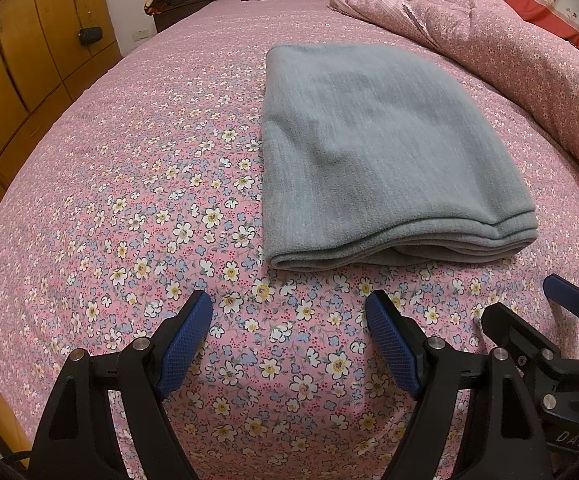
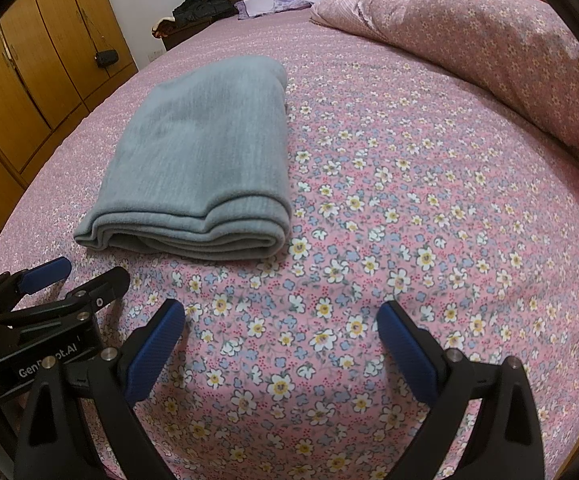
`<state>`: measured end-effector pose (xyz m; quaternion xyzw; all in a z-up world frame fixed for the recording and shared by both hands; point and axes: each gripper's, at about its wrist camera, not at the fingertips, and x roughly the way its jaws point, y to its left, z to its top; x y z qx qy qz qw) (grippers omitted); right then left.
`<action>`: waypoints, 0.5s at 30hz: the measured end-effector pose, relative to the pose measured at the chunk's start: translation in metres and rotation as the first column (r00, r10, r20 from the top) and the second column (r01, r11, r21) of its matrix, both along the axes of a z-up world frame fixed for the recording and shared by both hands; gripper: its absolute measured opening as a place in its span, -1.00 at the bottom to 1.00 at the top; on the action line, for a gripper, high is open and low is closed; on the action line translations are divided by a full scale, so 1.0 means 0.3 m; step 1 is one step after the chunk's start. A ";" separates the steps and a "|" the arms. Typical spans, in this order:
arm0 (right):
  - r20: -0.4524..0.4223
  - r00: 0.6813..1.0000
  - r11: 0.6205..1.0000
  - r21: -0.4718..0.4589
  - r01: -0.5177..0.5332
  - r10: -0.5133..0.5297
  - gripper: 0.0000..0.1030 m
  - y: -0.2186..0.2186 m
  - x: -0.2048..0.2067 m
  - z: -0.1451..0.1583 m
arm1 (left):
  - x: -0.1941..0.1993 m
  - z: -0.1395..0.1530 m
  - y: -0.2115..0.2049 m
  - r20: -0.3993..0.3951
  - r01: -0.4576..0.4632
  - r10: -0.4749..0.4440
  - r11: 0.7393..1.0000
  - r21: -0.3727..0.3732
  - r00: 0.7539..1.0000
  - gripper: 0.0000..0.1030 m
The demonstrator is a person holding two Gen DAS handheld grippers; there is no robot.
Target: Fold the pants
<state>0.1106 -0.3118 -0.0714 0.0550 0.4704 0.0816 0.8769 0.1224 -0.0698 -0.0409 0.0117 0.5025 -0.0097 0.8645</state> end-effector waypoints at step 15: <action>0.000 1.000 1.000 0.003 0.001 -0.001 0.94 0.000 -0.001 0.000 | 0.001 -0.001 0.001 0.000 0.000 0.000 1.000 0.001 1.000 0.46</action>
